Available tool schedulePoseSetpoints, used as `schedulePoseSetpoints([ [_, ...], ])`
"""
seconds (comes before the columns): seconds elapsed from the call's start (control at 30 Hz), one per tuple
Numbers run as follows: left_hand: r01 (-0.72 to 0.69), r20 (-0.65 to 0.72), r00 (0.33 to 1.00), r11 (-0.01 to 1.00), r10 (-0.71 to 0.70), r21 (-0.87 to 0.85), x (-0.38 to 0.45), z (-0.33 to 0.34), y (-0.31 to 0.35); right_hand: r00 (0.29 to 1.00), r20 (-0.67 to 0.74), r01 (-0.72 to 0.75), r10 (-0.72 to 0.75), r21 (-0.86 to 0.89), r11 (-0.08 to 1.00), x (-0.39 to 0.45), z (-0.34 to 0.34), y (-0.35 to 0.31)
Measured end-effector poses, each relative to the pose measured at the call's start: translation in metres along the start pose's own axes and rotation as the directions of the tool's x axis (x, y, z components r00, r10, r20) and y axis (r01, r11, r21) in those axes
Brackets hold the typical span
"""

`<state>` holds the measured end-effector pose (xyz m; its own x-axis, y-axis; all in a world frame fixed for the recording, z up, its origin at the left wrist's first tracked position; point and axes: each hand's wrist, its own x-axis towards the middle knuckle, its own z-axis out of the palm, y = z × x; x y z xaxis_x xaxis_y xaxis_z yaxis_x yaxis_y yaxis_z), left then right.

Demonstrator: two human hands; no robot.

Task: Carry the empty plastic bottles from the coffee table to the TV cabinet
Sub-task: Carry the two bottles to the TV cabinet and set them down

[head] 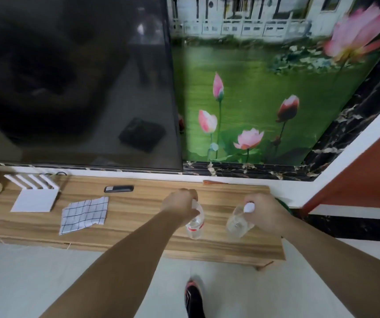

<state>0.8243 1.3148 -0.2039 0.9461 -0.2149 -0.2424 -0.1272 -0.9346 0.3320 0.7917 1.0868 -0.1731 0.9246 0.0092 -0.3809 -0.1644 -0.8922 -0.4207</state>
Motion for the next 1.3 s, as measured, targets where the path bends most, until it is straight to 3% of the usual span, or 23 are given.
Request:
schedulePoseSetpoints([
  [0.2, -0.043, 0.054, 0.997, 0.997, 0.047, -0.07, 0.086, 0.033, 0.016, 0.998, -0.005, -0.071, 0.07, -0.029, 0.997, 0.07, -0.013, 0.039],
  [0.67, 0.068, 0.116, 0.993, 0.962, -0.038, -0.263, 0.214, 0.097, 0.06, 0.993, -0.021, -0.115, 0.114, -0.06, 0.992, 0.198, -0.015, 0.128],
  [1.0, 0.129, 0.104, 0.989, 0.961, -0.106, -0.246, 0.278, 0.147, 0.089, 0.997, 0.057, -0.052, 0.055, -0.058, 0.997, 0.279, 0.005, 0.188],
  [1.3, 0.108, 0.137, 0.987, 0.973, -0.081, -0.206, 0.322, 0.201, 0.107, 0.995, 0.07, -0.06, 0.065, -0.077, 0.995, 0.325, 0.034, 0.227],
])
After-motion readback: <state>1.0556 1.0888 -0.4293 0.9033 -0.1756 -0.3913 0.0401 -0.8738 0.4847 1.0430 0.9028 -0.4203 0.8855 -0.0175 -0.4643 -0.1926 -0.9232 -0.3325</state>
